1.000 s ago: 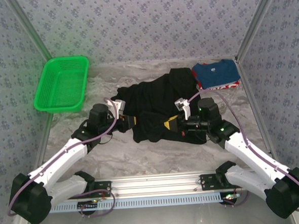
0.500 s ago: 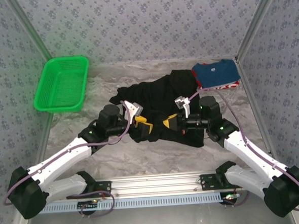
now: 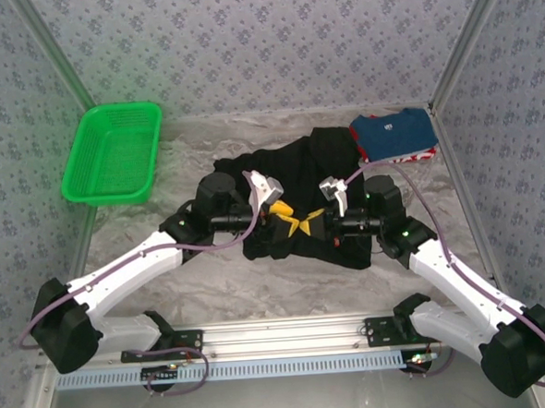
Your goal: Fold the inside-out t-shirt
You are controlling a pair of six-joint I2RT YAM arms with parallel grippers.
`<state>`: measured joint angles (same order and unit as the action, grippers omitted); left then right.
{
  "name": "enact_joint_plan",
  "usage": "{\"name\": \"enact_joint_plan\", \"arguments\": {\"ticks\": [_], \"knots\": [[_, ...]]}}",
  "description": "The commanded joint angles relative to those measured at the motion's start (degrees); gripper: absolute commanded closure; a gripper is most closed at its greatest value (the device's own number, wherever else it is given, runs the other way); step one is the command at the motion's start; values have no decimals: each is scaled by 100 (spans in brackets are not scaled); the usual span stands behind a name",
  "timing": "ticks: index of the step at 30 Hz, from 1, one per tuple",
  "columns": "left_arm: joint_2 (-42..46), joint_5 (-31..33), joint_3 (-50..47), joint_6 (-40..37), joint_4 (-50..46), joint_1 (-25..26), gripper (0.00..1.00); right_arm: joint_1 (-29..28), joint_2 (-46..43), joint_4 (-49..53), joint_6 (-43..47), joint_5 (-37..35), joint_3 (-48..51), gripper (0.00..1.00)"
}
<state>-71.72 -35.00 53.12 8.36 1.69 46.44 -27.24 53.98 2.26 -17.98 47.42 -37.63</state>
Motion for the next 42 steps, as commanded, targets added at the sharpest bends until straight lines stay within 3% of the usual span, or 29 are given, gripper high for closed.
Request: {"name": "enact_joint_plan", "arguments": {"ticks": [1, 5, 6, 8, 10, 13, 15, 19, 22, 29, 31, 37, 39, 42], "knots": [[-117, -276, 292, -124, 51, 27, 73, 25, -170, 138, 154, 166, 41, 100], [-173, -432, 332, -12, 168, 24, 98, 23, -205, 116, 159, 120, 78, 100], [-168, -441, 343, 43, 184, 26, 100, 26, -215, 164, 172, 111, 76, 100], [-113, -407, 405, 159, 120, 20, 100, 24, -275, 416, 290, -243, 15, 96], [-45, -179, 624, 347, -206, 30, 100, -39, -345, 1112, 639, -1248, -175, 80], [-52, 257, 1250, 443, -1307, 50, 100, -217, -445, 1859, 1029, -2438, -483, 68], [-162, 576, 1744, 477, -2159, 89, 100, -406, -573, 1969, 1187, -2780, -587, 63], [-314, 549, 2214, 639, -2860, 114, 100, -578, -634, 1764, 1428, -2546, -656, 48], [-358, 374, 2369, 675, -2998, 158, 100, -598, -627, 1335, 1478, -1959, -624, 35], [-517, 286, 2632, 759, -3175, 213, 100, -615, -272, 332, 1292, -1338, -638, 31], [-568, 246, 2641, 773, -3157, 226, 100, -638, -98, 123, 1221, -1266, -638, 34], [-506, 312, 2592, 827, -2989, 212, 100, -527, -119, 337, 1229, -1293, -472, 96], [-417, 489, 2466, 882, -2818, 149, 95, -449, -323, 283, 1122, -1199, -330, 100], [-164, 784, 2023, 982, -2403, -27, 70, -208, -574, 111, 793, -942, -186, 100]]}}
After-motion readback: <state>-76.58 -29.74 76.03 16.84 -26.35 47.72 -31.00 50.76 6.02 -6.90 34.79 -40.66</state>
